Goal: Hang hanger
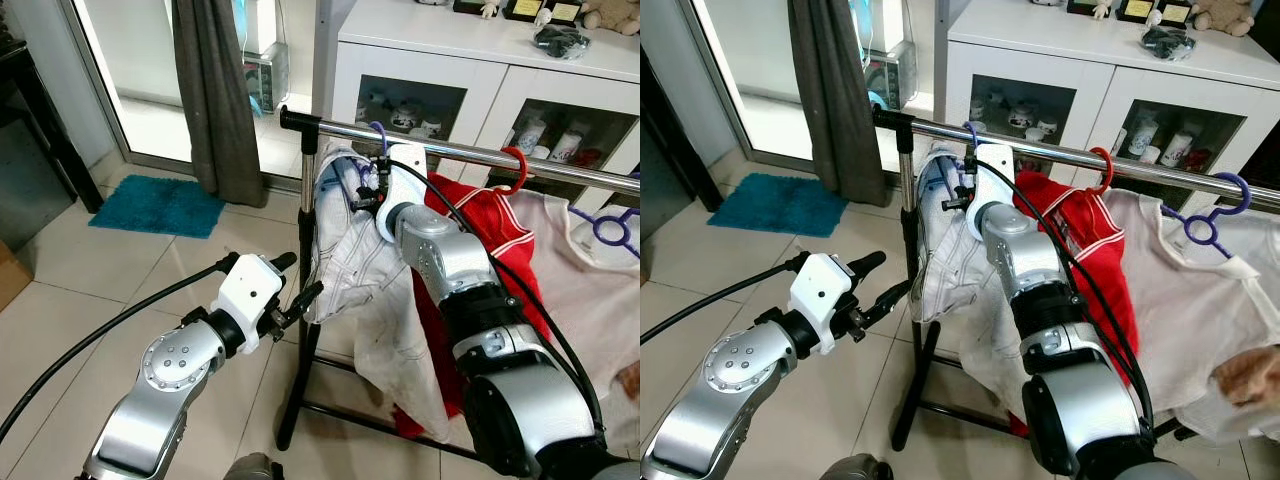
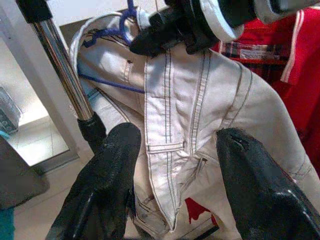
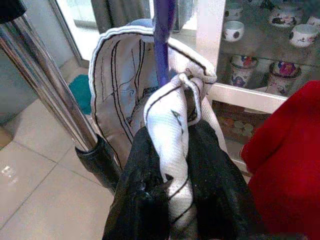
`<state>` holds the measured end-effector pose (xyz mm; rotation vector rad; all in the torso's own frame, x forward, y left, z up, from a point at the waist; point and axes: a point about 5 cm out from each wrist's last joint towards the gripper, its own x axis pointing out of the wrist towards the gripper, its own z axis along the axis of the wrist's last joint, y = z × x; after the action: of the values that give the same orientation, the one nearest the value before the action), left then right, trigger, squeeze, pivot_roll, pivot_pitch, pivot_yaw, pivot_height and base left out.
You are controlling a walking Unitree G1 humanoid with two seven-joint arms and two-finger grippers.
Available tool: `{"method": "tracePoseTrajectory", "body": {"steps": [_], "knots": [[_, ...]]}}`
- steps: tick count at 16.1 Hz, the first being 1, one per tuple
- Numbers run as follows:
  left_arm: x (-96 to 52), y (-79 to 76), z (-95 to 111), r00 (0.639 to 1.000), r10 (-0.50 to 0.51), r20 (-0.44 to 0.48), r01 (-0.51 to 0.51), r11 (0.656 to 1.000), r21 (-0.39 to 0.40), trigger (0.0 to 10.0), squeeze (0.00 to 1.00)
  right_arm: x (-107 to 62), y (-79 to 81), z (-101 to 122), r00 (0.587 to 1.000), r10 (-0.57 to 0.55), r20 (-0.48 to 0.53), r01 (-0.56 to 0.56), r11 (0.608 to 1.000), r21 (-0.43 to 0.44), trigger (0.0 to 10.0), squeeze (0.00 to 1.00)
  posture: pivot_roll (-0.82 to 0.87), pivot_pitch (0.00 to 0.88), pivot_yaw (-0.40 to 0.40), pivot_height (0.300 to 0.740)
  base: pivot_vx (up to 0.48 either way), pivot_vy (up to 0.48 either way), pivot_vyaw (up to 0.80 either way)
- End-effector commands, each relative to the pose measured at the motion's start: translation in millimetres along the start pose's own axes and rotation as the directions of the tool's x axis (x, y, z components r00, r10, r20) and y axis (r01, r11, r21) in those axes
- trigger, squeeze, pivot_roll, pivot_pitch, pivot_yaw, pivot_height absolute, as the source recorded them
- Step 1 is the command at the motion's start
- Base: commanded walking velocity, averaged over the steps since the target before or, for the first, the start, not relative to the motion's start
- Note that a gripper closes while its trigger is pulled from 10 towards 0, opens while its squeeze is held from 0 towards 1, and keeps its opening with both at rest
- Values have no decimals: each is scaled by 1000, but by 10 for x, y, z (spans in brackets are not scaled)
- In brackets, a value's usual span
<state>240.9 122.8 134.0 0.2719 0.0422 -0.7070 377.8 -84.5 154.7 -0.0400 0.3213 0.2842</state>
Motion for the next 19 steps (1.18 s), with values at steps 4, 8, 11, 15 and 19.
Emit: {"method": "tracePoseTrajectory", "body": {"steps": [4,8,11,15,19], "knots": [[65,87,65,998,47,34,-47,999,-7,10000,0,-89,-68,-28,997,44,61,-45,999,3,10000,1000,159,0,-24,740,0,0,0],[144,223,24,982,187,-4,-187,981,-54,10000,0,-378,-162,88,956,121,265,-136,990,36,10000,1000,149,0,-16,740,0,0,0],[113,271,19,972,235,-9,-235,968,-85,10000,192,-669,-180,111,889,218,402,-280,955,101,10000,1000,138,0,-6,740,0,0,0],[122,256,7,971,238,-15,-238,966,-97,10000,365,-836,-179,-116,909,277,310,-291,957,0,10000,1000,141,0,-6,740,0,0,0],[149,220,-1,978,207,-19,-207,975,-82,10000,345,-749,-127,-255,949,220,223,-224,975,-10,10000,1000,140,0,4,740,0,0,0]]}}
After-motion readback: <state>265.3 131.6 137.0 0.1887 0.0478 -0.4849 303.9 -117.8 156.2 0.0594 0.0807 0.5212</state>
